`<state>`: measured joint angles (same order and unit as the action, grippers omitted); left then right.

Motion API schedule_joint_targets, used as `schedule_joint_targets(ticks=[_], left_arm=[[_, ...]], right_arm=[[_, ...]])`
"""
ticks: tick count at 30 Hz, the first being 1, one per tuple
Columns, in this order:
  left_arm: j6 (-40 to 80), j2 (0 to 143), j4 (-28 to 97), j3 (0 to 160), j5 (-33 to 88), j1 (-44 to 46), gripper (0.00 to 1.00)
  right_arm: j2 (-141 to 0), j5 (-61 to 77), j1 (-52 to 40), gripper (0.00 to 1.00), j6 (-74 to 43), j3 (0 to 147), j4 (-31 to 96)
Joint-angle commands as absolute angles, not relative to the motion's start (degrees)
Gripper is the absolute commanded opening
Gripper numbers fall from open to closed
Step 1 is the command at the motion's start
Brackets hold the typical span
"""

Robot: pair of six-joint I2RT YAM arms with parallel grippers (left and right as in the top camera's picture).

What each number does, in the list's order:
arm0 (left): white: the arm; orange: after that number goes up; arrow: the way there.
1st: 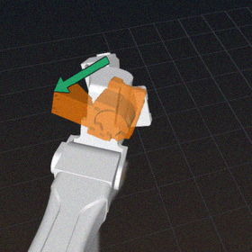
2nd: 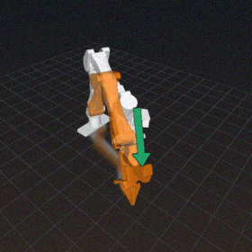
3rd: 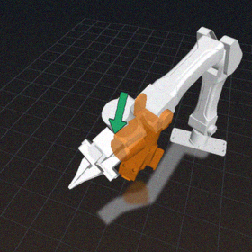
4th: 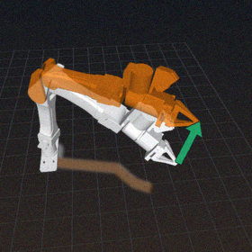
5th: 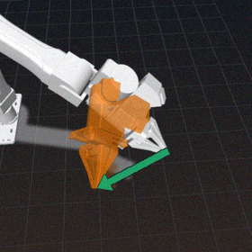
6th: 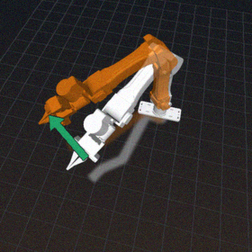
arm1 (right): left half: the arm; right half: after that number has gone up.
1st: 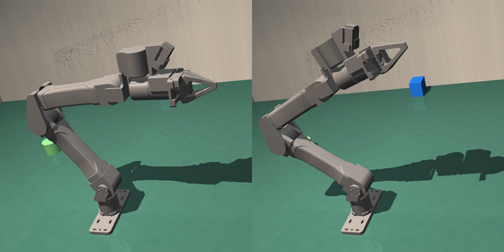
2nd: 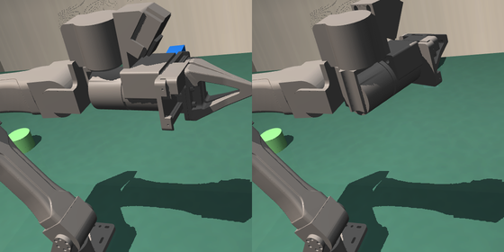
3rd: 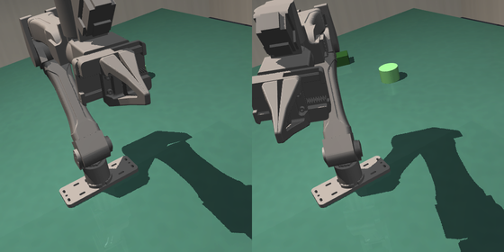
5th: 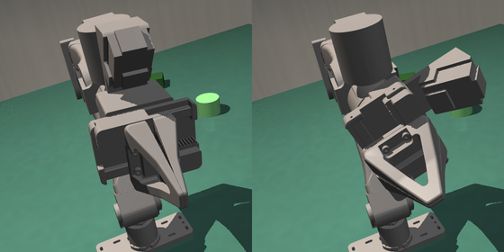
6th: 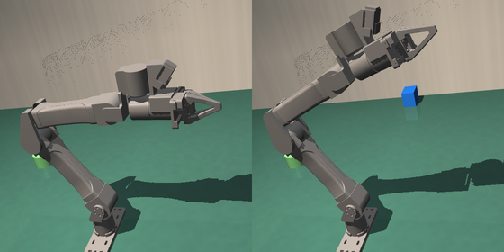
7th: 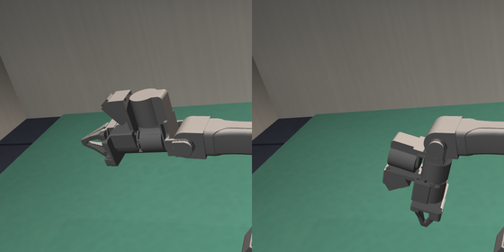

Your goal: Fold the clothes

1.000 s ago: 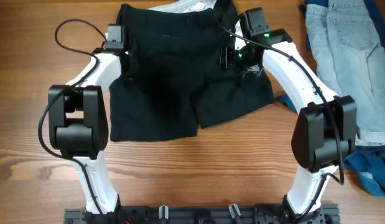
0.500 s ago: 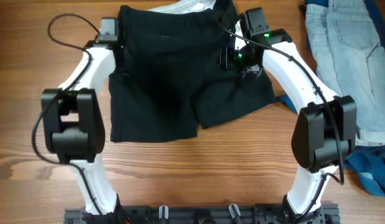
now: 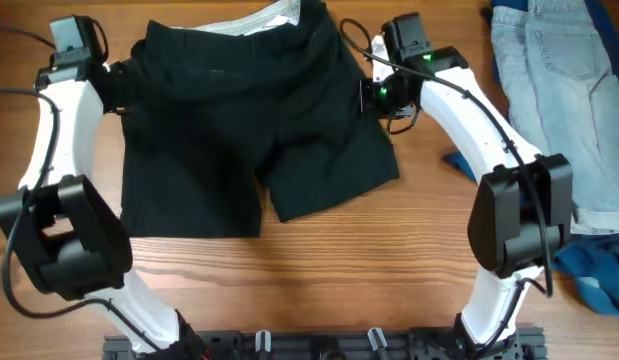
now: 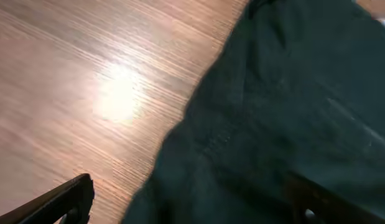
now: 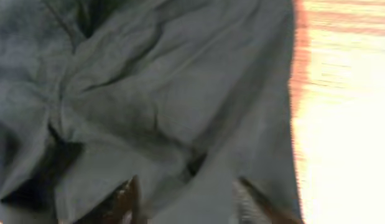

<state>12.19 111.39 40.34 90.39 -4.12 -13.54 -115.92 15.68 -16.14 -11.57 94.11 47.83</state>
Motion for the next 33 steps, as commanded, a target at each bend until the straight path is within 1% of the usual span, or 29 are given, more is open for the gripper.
schedule_joint_targets(ticks=[1, 4, 6, 9, 14, 16, 18, 19, 24, 25, 29, 31, 32, 33], left_arm=[[17.2, 101.1, 42.3, 90.8, 4.7, -12.9, 1.0], [18.7, 91.4, 46.8, 90.8, 12.5, -12.9, 1.0], [18.7, 88.3, 48.9, 90.8, 13.8, -12.9, 1.0], [18.4, 87.4, 50.4, 90.8, 13.9, -11.9, 1.0], [16.7, 88.2, 50.2, 90.8, 12.3, -9.1, 0.99], [16.7, 88.2, 50.2, 90.8, 11.9, -8.7, 0.99], [16.7, 88.3, 50.1, 90.8, 11.9, -8.7, 1.0], [16.7, 88.4, 50.0, 90.8, 11.9, -8.7, 1.0], [16.7, 90.2, 49.8, 90.8, 11.9, -8.7, 1.0], [16.7, 90.9, 49.9, 90.8, 12.0, -8.7, 1.0], [16.7, 95.3, 49.7, 90.8, 11.9, -8.7, 1.0], [16.6, 97.4, 49.0, 90.8, 11.9, -7.9, 1.0], [15.4, 98.0, 48.4, 90.8, 11.9, -7.6, 1.0], [15.2, 98.1, 47.9, 90.8, 11.9, -7.2, 1.0]], right_arm=[[-115.7, 18.1, -19.0, 0.06, -10.0, 93.9, 50.6], [-115.9, 18.0, -22.7, 0.04, -10.9, 88.4, 49.2], [-115.9, 18.1, -24.3, 0.04, -12.7, 83.7, 45.3], [-115.9, 16.4, -24.7, 0.04, -14.0, 78.5, 39.1], [-116.6, 3.3, -24.1, 0.04, -18.4, 74.3, 31.7], [-118.3, 0.8, -23.2, 0.04, -18.4, 74.3, 30.3], [-121.6, 0.9, -21.3, 0.06, -18.4, 74.3, 29.1], [-123.2, 0.9, -20.3, 0.04, -18.7, 74.3, 28.3], [-124.4, 0.9, -14.3, 0.04, -18.0, 74.3, 21.6], [-124.4, 0.9, -12.7, 0.04, -16.9, 74.3, 20.1], [-124.4, 0.2, -6.3, 0.04, -6.2, 75.6, 9.3], [-123.7, 6.7, -4.6, 0.16, -4.5, 83.7, 13.3], [-123.0, 10.1, -4.6, 0.24, -4.5, 89.3, 19.2], [-122.5, 13.5, -4.8, 0.29, -4.4, 94.3, 24.9]])
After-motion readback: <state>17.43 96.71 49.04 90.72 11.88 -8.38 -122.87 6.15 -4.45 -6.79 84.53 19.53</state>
